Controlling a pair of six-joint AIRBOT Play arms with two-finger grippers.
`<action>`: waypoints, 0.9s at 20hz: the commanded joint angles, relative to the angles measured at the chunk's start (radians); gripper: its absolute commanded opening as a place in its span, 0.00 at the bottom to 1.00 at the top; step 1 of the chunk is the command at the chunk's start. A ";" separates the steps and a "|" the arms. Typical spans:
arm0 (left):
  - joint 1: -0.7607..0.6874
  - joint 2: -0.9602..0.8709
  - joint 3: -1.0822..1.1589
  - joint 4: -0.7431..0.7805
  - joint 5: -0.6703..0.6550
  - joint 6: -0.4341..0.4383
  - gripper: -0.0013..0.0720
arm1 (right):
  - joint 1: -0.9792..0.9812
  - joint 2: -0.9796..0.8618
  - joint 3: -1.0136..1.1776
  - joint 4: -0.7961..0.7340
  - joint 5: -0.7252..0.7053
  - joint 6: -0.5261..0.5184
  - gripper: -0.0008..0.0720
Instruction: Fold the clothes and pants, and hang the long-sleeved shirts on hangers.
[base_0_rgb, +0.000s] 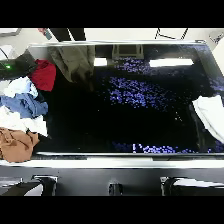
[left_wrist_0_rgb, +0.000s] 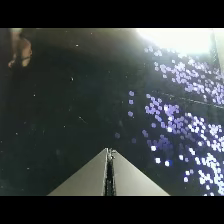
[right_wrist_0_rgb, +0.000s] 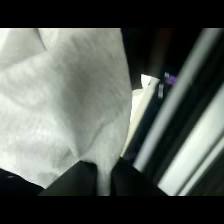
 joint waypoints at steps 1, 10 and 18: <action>0.000 -0.003 0.000 0.000 0.001 -0.002 0.05 | -0.001 0.072 -0.173 -0.086 -0.070 0.001 0.08; 0.000 -0.003 0.000 0.000 0.001 -0.002 0.05 | -0.001 0.103 -0.253 -0.196 -0.062 0.002 0.09; -0.001 -0.002 0.001 0.000 0.016 0.010 0.05 | 0.000 0.184 -0.191 -0.239 -0.024 -0.021 0.87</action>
